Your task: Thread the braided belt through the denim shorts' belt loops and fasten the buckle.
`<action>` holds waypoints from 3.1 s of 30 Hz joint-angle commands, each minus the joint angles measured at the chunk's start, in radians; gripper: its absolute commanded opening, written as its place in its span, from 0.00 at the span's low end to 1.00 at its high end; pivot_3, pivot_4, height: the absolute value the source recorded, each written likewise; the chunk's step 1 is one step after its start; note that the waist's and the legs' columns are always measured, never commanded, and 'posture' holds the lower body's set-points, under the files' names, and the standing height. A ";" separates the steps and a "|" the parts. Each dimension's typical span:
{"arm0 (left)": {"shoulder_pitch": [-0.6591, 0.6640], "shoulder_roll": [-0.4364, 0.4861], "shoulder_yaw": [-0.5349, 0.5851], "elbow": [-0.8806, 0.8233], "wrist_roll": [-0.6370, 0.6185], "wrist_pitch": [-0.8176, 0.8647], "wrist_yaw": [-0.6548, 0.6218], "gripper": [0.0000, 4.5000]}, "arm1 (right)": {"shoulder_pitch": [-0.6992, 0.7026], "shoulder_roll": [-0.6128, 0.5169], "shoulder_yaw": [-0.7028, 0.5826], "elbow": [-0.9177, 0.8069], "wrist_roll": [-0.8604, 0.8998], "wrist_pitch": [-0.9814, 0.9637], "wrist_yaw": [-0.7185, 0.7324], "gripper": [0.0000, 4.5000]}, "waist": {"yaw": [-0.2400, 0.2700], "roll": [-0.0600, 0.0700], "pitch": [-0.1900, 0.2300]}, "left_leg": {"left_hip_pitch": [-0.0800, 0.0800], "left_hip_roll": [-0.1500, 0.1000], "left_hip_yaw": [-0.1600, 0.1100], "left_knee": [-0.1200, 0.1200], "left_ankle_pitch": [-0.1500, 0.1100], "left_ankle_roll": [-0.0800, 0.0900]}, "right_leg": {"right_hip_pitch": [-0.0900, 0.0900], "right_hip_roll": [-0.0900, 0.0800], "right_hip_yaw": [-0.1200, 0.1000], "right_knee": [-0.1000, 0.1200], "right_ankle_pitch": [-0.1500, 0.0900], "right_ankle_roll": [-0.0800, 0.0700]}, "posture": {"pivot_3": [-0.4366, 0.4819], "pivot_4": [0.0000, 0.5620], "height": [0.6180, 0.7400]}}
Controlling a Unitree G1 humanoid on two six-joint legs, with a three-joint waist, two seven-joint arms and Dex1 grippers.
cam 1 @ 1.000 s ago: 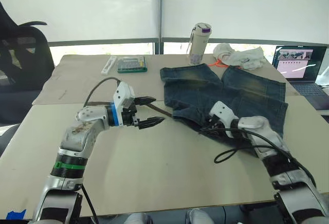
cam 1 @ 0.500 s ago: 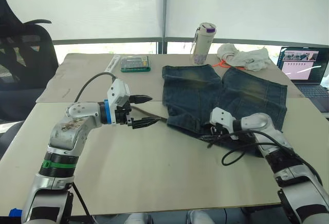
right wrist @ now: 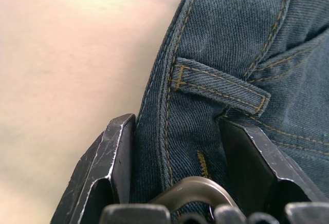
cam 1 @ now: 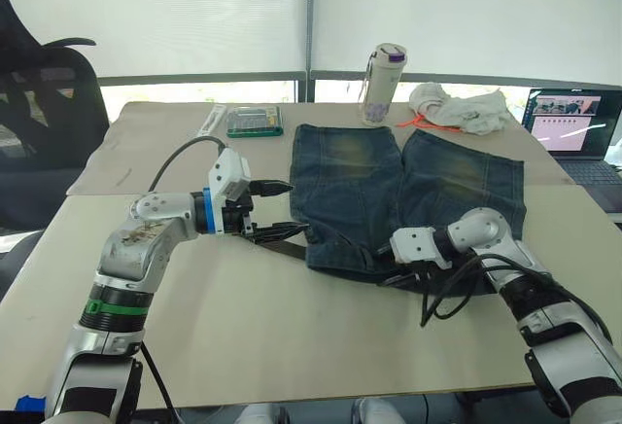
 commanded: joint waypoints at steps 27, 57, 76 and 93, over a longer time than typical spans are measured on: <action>0.029 0.000 0.023 -0.041 -0.009 -0.007 0.021 1.00 | 0.056 -0.034 -0.265 -0.198 0.265 0.410 -0.049 0.99 | 0.001 0.003 0.002 | 0.005 -0.001 -0.001 -0.007 0.000 -0.001 | 0.004 -0.004 -0.002 0.001 -0.002 -0.003 | 0.48 0.27 0.97; 0.290 -0.748 0.306 -0.464 0.090 0.581 1.348 1.00 | 0.234 0.082 -0.409 -0.781 0.589 0.898 -0.415 0.99 | 0.035 -0.001 0.006 | -0.002 -0.002 -0.002 0.000 -0.002 0.002 | -0.003 -0.006 -0.002 0.001 -0.001 -0.002 | 0.48 0.27 0.97; -0.026 -0.722 0.649 0.109 -0.127 0.250 1.434 0.89 | 0.237 0.151 -0.389 -0.832 0.619 0.934 -0.470 1.00 | 0.029 -0.002 0.006 | -0.003 -0.002 -0.002 0.000 -0.002 0.002 | -0.003 -0.005 -0.002 0.001 -0.001 -0.003 | 0.48 0.27 0.97; 0.015 -0.521 0.260 0.057 0.077 0.055 1.249 0.00 | 0.251 0.174 -0.452 -0.839 0.649 1.131 -0.702 1.00 | 0.026 -0.002 0.006 | -0.004 -0.003 -0.001 0.000 -0.001 0.001 | -0.004 -0.005 -0.003 0.002 0.000 -0.003 | 0.48 0.27 0.97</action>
